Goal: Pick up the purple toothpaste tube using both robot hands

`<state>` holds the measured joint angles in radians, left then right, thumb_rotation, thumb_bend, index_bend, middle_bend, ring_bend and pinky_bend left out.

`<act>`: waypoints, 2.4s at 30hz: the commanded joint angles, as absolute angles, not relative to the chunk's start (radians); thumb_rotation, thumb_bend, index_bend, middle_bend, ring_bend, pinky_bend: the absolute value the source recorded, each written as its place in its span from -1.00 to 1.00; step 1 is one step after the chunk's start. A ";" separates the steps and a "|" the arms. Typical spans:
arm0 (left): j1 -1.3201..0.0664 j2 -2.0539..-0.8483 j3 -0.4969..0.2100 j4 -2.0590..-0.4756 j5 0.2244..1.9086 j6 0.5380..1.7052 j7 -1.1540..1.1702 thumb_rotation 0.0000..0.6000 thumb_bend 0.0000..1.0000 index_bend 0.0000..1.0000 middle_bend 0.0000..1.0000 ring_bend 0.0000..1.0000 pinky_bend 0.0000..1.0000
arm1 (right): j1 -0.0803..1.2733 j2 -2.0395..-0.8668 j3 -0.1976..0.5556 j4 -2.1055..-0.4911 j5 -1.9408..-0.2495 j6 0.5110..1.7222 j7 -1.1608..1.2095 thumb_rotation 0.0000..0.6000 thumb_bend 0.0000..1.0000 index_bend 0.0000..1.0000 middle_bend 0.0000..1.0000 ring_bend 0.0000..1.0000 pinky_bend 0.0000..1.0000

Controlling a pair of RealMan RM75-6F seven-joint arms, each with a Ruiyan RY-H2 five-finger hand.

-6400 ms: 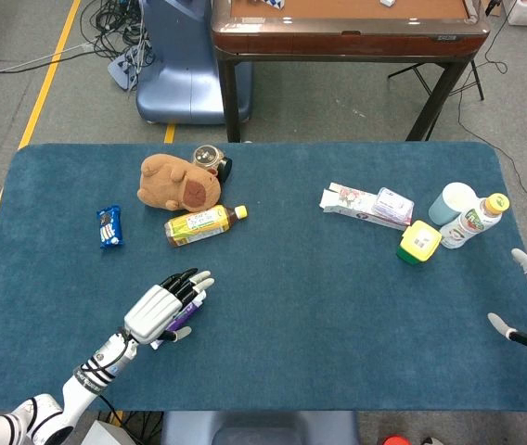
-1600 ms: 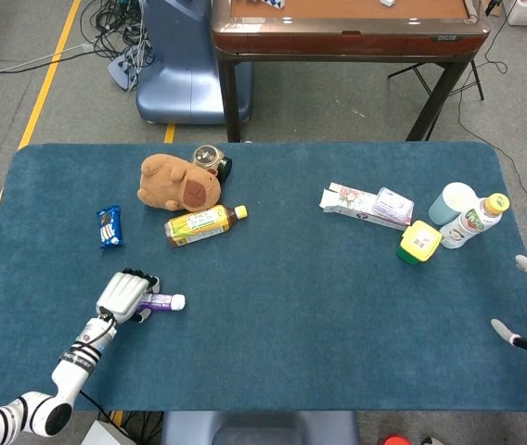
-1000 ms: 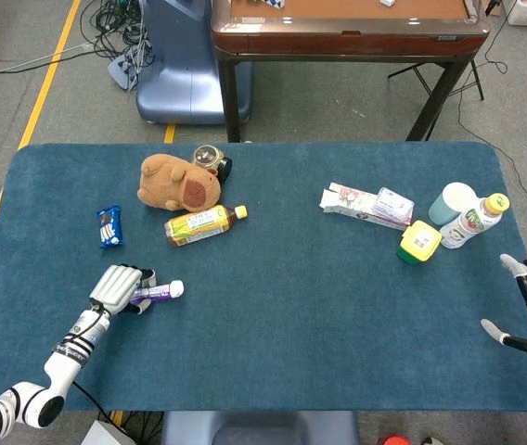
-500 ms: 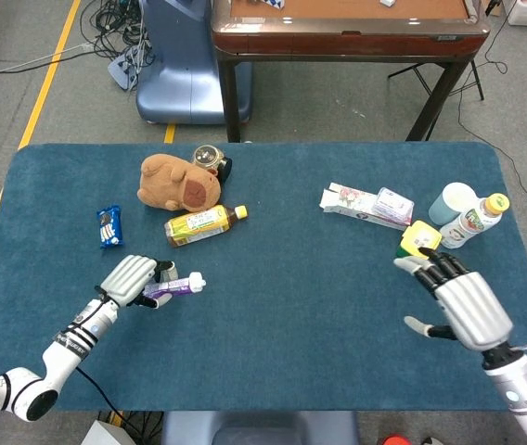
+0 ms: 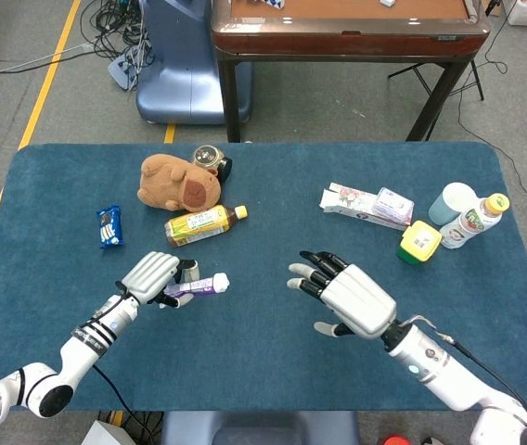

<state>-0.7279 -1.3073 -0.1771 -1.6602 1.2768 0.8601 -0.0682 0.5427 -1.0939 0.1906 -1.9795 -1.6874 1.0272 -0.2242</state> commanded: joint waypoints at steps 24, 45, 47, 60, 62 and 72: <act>-0.788 -1.328 -0.192 -1.712 1.164 0.829 0.005 1.00 0.11 0.30 0.43 0.07 -0.12 | 0.773 -1.372 0.232 -1.843 -1.501 0.894 -0.483 1.00 -0.90 -0.41 -0.66 -0.90 -0.69; -0.772 -1.309 -0.190 -1.689 1.172 0.829 -0.084 1.00 0.15 0.32 0.44 0.07 -0.12 | 0.799 -1.400 0.185 -1.766 -1.394 0.902 -0.474 1.00 -0.90 -0.41 -0.66 -0.90 -0.69; -0.770 -1.306 -0.190 -1.686 1.178 0.827 -0.099 1.00 0.15 0.32 0.44 0.07 -0.12 | 0.802 -1.405 0.181 -1.756 -1.389 0.901 -0.468 1.00 -0.90 -0.41 -0.66 -0.90 -0.69; -0.758 -1.284 -0.202 -1.687 1.204 0.828 -0.184 1.00 0.15 0.32 0.44 0.07 -0.11 | 0.818 -1.450 0.169 -1.705 -1.382 0.914 -0.420 1.00 -0.90 -0.41 -0.66 -0.90 -0.69; -0.755 -1.282 -0.203 -1.688 1.207 0.829 -0.199 1.00 0.15 0.32 0.44 0.07 -0.11 | 0.818 -1.460 0.170 -1.696 -1.385 0.923 -0.406 1.00 -0.90 -0.41 -0.66 -0.90 -0.69; -0.721 -1.268 -0.192 -1.687 1.297 0.863 -0.315 1.00 0.15 0.32 0.44 0.07 -0.11 | 0.784 -1.426 0.165 -1.740 -1.418 0.977 -0.240 1.00 -0.90 -0.41 -0.66 -0.90 -0.69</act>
<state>-0.7335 -1.2731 -0.2004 -1.6899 1.2632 0.8446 -0.2930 0.8016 -1.4535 0.1645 -1.7098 -1.4035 0.9564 -0.3066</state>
